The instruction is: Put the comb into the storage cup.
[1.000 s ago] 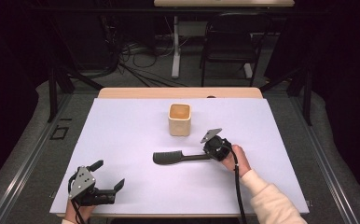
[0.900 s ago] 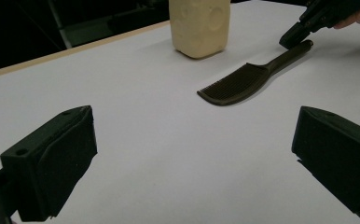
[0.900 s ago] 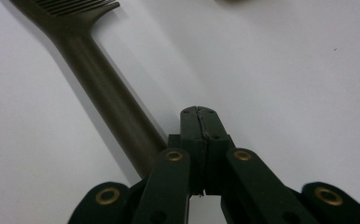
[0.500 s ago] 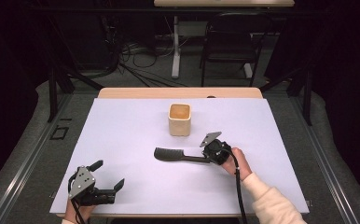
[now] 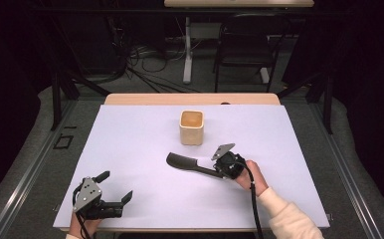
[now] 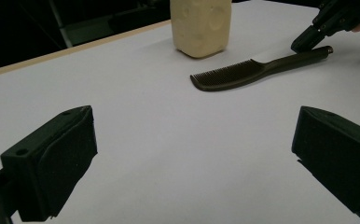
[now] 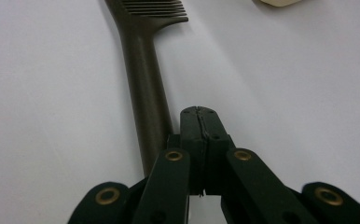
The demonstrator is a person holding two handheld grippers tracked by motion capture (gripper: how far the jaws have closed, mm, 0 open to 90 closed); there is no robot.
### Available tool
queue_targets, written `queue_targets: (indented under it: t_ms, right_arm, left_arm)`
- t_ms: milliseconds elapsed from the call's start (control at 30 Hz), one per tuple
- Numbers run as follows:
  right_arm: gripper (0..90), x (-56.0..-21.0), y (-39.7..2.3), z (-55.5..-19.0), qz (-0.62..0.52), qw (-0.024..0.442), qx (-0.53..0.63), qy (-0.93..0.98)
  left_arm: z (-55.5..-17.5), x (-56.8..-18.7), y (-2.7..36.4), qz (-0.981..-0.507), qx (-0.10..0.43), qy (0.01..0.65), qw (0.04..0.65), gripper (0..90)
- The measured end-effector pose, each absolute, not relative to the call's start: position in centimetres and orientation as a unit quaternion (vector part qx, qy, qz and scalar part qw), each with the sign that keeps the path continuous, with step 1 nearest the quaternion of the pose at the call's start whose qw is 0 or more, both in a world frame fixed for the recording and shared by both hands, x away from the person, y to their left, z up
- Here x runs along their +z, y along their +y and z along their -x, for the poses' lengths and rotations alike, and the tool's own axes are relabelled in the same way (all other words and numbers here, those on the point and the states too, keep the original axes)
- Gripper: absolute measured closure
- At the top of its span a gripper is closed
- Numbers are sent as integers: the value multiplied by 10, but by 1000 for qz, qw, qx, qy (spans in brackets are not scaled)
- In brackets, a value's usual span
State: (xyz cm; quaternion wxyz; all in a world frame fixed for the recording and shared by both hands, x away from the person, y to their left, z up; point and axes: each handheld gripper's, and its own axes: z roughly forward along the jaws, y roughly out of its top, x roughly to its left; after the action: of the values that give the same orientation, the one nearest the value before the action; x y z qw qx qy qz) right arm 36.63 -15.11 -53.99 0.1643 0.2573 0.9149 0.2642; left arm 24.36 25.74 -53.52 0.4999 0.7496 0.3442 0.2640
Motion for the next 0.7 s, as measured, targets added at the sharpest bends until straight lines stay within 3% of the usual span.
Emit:
queue_targets:
  t_ms: [700]
  right_arm:
    - [867,-537,-146,-361,-254,154,261,919]
  left_arm:
    - [-243,-535,258,-750,265,343,499,1]
